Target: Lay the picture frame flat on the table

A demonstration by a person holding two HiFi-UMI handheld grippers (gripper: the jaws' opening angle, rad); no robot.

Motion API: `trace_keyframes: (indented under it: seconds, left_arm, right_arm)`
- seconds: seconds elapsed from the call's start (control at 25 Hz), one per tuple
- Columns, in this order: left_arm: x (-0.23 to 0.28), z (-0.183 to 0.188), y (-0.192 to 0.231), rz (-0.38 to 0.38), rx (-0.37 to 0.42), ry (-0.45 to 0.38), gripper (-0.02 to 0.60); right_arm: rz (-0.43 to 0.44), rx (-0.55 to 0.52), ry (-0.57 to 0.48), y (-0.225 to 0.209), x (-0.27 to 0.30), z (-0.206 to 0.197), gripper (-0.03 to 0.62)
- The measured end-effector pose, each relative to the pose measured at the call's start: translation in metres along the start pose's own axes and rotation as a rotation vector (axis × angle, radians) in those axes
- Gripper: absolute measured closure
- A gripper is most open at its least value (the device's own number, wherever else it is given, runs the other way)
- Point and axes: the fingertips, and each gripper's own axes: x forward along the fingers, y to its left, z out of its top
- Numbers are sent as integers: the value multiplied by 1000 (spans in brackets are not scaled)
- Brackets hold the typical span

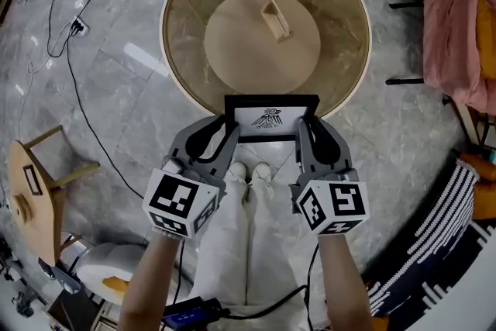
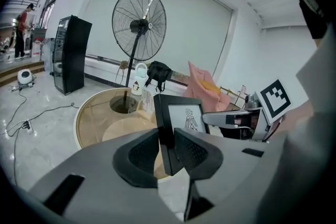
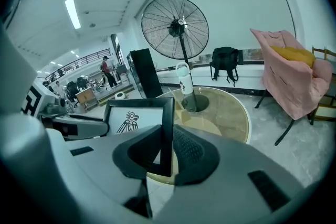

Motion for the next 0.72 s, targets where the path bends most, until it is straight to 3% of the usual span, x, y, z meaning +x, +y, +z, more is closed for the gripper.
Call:
trace_keyframes:
  seconds: [0.72]
  left_arm:
    - [89,-50,48,27,13,146,479]
  right_arm:
    - [-17,84,108,-44,90,-58,507]
